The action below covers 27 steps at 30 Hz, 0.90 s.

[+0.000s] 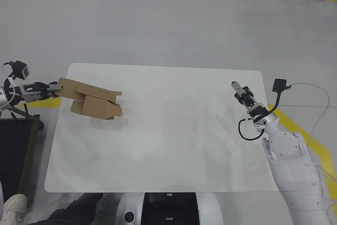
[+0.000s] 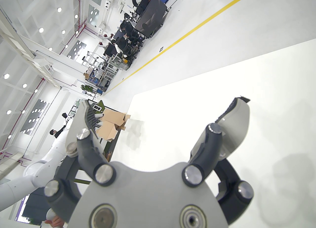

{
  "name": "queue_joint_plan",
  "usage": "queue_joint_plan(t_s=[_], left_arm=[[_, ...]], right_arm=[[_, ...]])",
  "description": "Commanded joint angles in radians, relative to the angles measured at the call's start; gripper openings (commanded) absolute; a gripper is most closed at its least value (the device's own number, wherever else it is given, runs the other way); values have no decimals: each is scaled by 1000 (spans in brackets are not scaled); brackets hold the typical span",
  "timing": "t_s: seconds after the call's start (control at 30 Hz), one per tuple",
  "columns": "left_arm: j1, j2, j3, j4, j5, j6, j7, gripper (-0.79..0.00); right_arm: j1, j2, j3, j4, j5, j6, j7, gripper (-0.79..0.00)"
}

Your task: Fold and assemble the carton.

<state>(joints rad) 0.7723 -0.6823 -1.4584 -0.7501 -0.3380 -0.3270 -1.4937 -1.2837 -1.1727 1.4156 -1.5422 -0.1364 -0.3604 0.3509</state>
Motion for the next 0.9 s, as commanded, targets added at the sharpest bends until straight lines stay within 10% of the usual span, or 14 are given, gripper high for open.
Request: queue_joint_plan(t_s=[0.0,0.87], left_arm=[[18,5,16,-42,-29,4,-4,-785],[0,-58,311,-357,-190,-12,30,-785]], right_arm=[[0,0,0,0,0,0,0,0],[0,0,0,0,0,0,0,0]])
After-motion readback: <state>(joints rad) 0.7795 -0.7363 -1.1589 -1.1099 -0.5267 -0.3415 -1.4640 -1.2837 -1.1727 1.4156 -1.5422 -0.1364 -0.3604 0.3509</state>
